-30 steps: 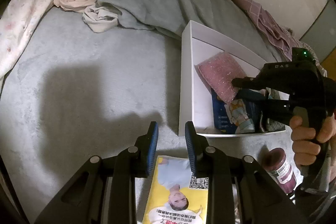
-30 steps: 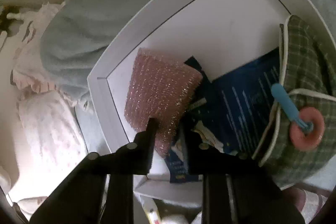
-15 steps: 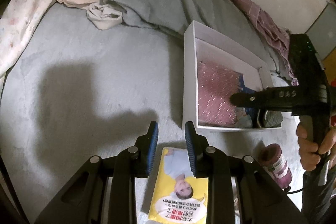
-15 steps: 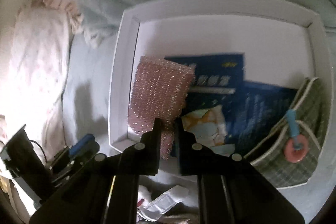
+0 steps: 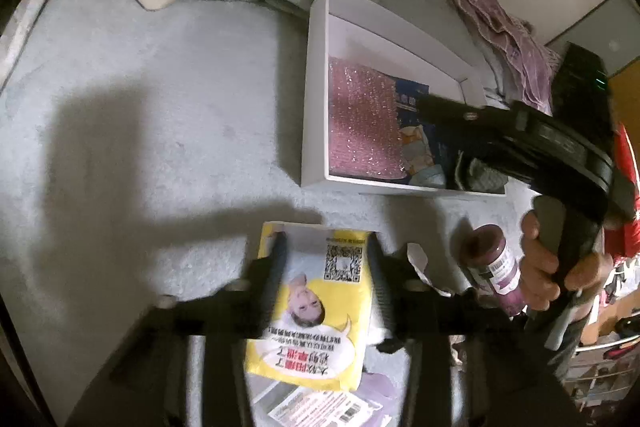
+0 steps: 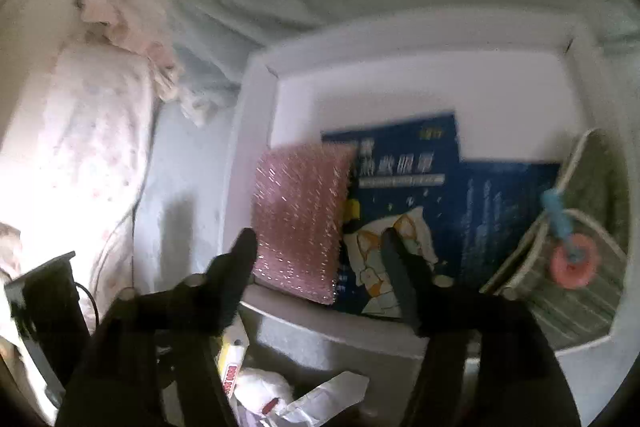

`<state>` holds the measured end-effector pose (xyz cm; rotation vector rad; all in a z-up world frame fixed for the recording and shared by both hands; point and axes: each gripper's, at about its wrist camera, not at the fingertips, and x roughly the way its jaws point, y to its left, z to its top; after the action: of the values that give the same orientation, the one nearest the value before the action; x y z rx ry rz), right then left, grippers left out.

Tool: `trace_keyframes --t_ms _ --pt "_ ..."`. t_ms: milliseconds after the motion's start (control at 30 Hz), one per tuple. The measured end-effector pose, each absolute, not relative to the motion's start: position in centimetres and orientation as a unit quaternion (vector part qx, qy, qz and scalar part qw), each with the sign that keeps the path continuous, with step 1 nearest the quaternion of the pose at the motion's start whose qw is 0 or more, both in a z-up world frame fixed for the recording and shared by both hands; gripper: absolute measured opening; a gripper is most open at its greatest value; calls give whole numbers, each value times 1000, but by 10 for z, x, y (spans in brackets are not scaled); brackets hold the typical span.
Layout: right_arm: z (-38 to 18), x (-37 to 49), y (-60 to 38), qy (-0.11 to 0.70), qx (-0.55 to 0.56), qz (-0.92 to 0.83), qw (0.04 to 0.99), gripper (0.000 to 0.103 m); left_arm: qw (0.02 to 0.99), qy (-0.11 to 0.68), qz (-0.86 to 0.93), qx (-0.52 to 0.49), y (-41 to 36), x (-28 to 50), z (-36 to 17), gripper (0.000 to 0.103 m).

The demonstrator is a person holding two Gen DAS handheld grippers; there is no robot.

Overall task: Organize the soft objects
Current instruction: 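Withdraw the right gripper from the box, then grasp the yellow printed packet on the bed with the right gripper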

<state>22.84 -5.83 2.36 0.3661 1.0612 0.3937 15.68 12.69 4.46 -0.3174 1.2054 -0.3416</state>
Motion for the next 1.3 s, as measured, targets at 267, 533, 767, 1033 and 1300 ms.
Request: trace_keyframes --t_ms 267,533,767,1033,1300 --pt "47 179 -47 439 122 212 865 76 800 570 -114 -151 141 150 51 55" --pt "33 163 -33 474 149 200 844 76 797 570 -101 -169 154 148 51 55" --pt "18 165 -19 521 184 231 801 55 794 581 -80 -161 159 149 45 55" --pt "-3 162 6 549 171 249 780 41 798 574 -64 -174 173 146 46 55" --pt "-8 161 11 551 179 268 770 20 796 578 -61 -165 171 149 43 55"
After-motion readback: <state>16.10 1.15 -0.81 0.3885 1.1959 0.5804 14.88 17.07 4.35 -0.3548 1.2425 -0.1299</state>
